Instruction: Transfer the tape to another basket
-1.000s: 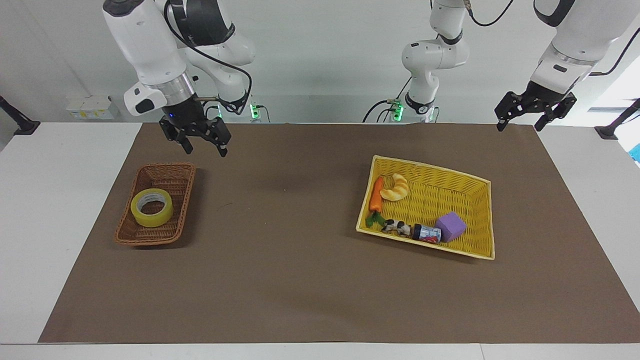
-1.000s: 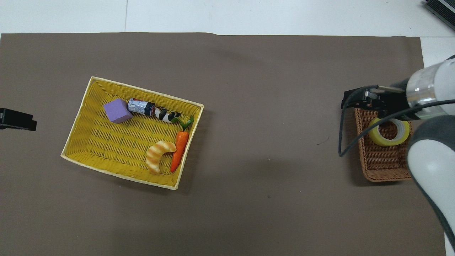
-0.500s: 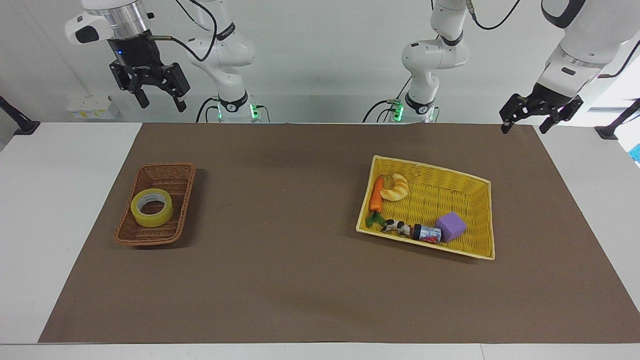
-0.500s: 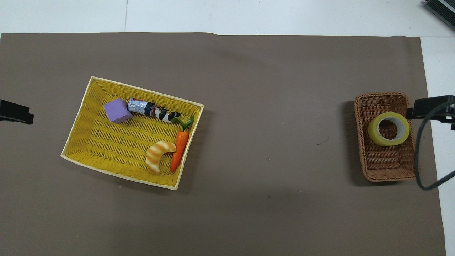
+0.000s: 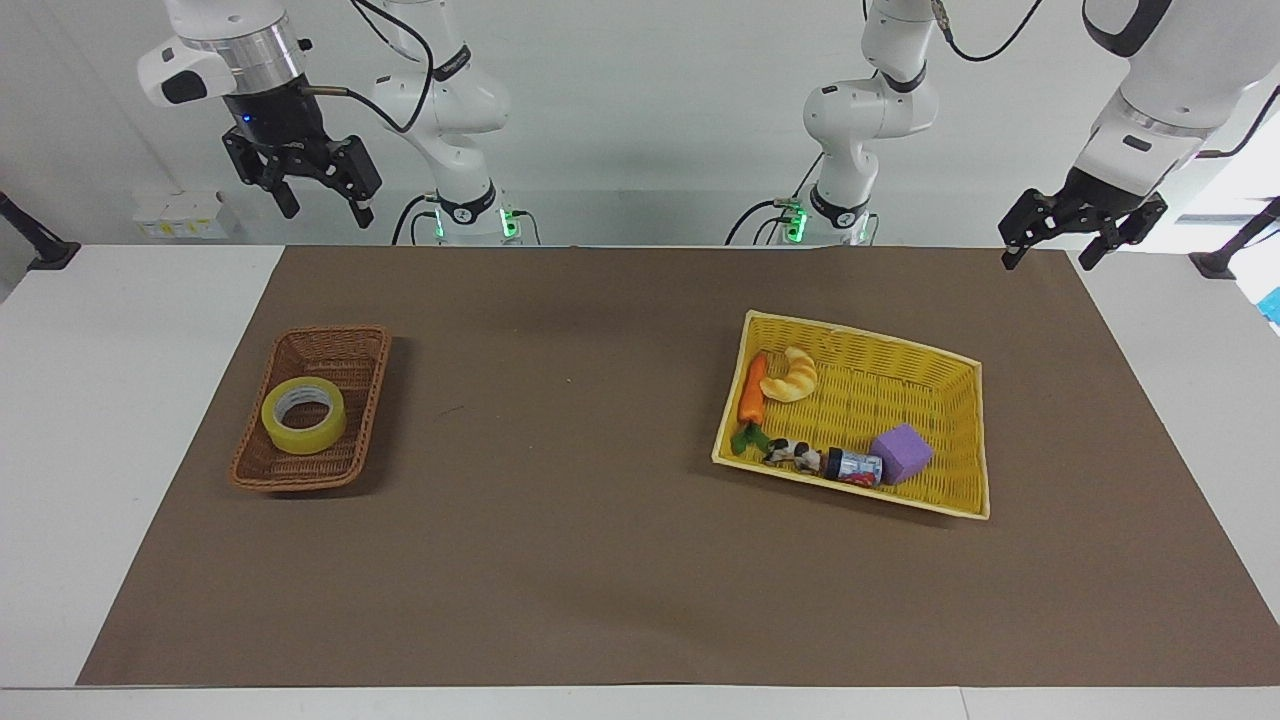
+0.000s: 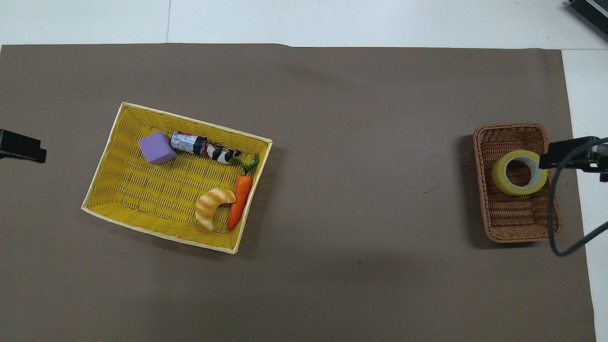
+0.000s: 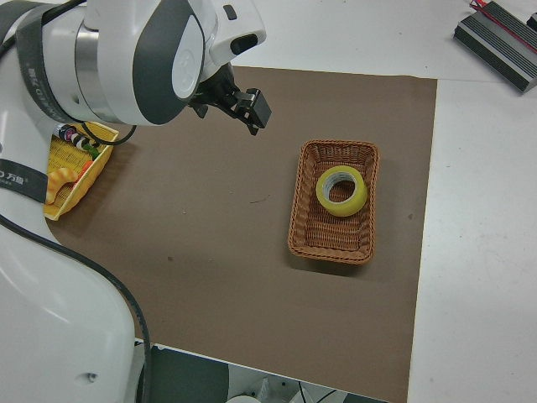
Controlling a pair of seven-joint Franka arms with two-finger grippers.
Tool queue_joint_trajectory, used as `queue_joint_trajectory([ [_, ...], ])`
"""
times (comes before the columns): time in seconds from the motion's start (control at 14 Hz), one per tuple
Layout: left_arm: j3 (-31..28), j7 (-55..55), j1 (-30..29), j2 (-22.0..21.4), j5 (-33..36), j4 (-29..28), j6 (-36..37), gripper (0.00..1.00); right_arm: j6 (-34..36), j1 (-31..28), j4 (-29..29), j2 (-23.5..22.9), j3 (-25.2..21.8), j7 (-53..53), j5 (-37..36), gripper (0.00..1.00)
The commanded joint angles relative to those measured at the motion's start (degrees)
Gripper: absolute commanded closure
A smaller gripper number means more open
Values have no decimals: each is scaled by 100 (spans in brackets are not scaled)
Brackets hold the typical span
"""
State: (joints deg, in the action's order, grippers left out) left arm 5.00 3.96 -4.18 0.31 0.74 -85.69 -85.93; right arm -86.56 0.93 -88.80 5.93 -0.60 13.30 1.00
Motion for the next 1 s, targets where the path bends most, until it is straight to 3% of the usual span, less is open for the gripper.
queue_joint_trajectory([
  [0.0,1,61,-13,13,-3,70,59,0,43,-31,-163,110,43,-56,-73,0],
  [0.43,1,52,-39,13,-12,70,50,0,104,-31,-550,260,34,-240,-56,0],
  [0.93,1,43,-39,-5,-12,35,41,0,43,-49,-533,251,16,-528,-73,0],
])
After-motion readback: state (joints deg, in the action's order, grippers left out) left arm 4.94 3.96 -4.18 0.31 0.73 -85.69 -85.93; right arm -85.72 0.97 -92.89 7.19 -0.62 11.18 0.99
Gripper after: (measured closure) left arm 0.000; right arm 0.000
